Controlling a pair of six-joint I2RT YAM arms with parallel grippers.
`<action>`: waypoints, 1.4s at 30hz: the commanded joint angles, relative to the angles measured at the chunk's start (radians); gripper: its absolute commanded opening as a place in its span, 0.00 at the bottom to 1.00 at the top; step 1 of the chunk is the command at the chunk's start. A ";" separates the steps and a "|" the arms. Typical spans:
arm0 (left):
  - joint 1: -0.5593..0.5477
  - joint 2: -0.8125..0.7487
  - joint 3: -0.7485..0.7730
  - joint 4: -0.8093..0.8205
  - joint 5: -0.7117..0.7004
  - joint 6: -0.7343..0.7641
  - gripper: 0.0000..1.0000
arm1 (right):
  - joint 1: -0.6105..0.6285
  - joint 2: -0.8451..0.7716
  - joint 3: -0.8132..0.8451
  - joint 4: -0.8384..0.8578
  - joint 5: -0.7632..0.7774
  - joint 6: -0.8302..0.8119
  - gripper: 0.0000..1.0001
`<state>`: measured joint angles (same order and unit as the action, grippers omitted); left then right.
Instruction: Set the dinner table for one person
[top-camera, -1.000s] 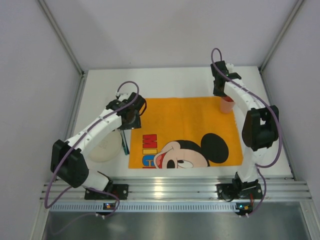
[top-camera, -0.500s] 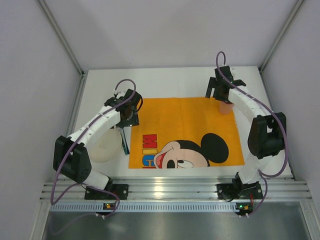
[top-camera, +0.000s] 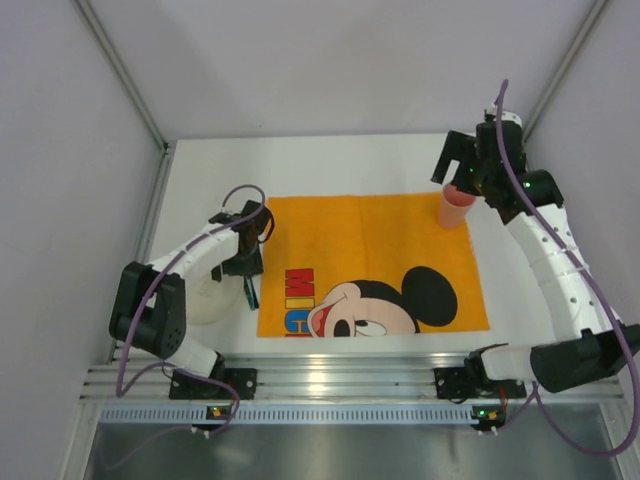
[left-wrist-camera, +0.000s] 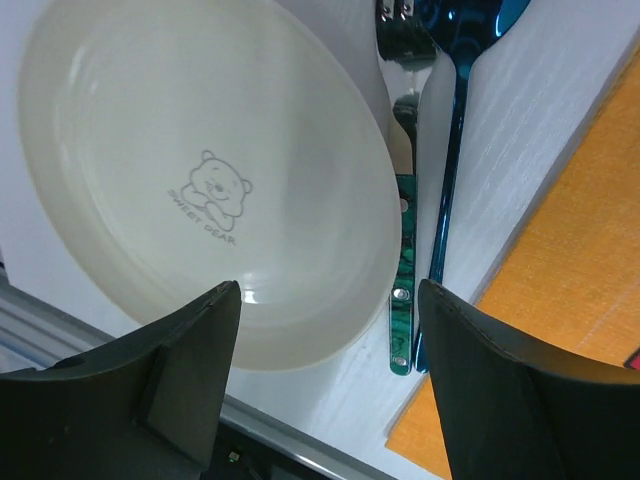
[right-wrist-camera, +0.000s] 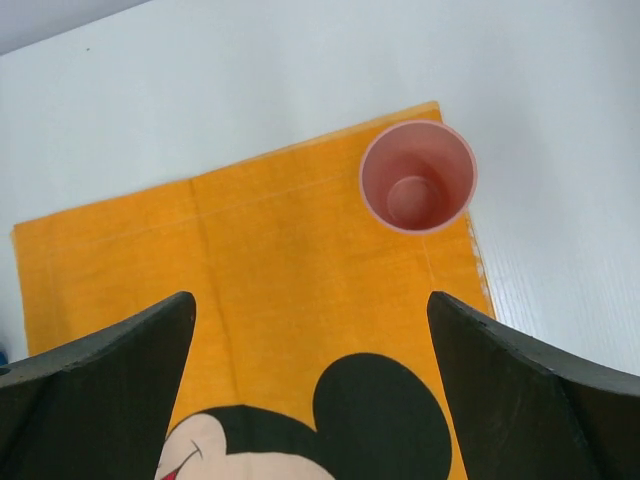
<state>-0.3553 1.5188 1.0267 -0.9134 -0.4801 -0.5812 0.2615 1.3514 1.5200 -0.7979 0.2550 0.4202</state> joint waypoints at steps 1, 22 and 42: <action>-0.001 0.011 -0.062 0.134 0.057 0.038 0.77 | 0.007 -0.083 -0.014 -0.093 -0.028 0.002 1.00; 0.030 0.126 -0.006 0.148 -0.012 0.083 0.00 | 0.007 -0.204 -0.055 -0.222 0.009 -0.051 1.00; -0.609 0.559 0.825 -0.088 0.063 0.063 0.00 | 0.007 -0.348 -0.112 -0.349 0.108 -0.049 1.00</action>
<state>-0.8585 1.9999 1.7531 -0.9291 -0.4664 -0.5133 0.2619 1.0653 1.4200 -1.0824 0.3103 0.3756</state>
